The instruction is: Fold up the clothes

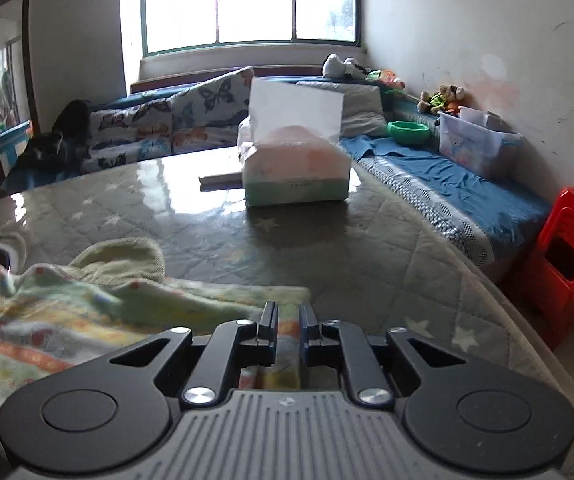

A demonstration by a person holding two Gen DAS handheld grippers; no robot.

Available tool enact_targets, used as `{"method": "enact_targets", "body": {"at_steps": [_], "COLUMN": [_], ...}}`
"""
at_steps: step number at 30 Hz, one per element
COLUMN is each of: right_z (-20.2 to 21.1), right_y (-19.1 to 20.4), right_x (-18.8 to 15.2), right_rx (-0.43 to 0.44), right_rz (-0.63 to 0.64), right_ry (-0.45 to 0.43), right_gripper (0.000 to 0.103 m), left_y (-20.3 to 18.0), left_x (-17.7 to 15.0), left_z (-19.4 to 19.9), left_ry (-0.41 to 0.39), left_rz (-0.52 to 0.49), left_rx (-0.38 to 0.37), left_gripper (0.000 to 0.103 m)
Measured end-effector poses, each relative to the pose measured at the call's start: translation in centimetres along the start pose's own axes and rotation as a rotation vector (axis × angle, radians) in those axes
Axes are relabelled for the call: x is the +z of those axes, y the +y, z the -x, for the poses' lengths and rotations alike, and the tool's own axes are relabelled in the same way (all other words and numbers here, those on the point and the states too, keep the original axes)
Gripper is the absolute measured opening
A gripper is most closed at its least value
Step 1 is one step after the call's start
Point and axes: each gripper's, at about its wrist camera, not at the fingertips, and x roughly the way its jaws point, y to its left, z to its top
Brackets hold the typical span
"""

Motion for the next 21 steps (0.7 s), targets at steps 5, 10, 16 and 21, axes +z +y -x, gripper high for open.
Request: {"method": "enact_targets", "body": {"at_steps": [5, 10, 16, 21], "right_z": [0.2, -1.6, -3.5, -3.8], "right_y": [1.4, 4.2, 5.7, 5.9], "right_x": [1.0, 1.2, 1.3, 1.2], "right_rx": [0.129, 0.242, 0.251, 0.239], "right_rz": [-0.010, -0.014, -0.004, 0.009], "right_ry": [0.002, 0.044, 0.080, 0.085], "right_gripper": [0.013, 0.013, 0.013, 0.015], "left_y": [-0.7, -3.4, -5.8, -5.9], "left_x": [1.1, 1.6, 2.1, 2.7], "left_z": [1.1, -0.1, -3.7, -6.3], "left_ry": [-0.051, -0.040, 0.006, 0.036], "left_rz": [-0.023, -0.050, -0.061, -0.026], "left_rx": [-0.008, -0.103, -0.182, -0.183], "left_gripper": [0.048, 0.035, 0.029, 0.029]}}
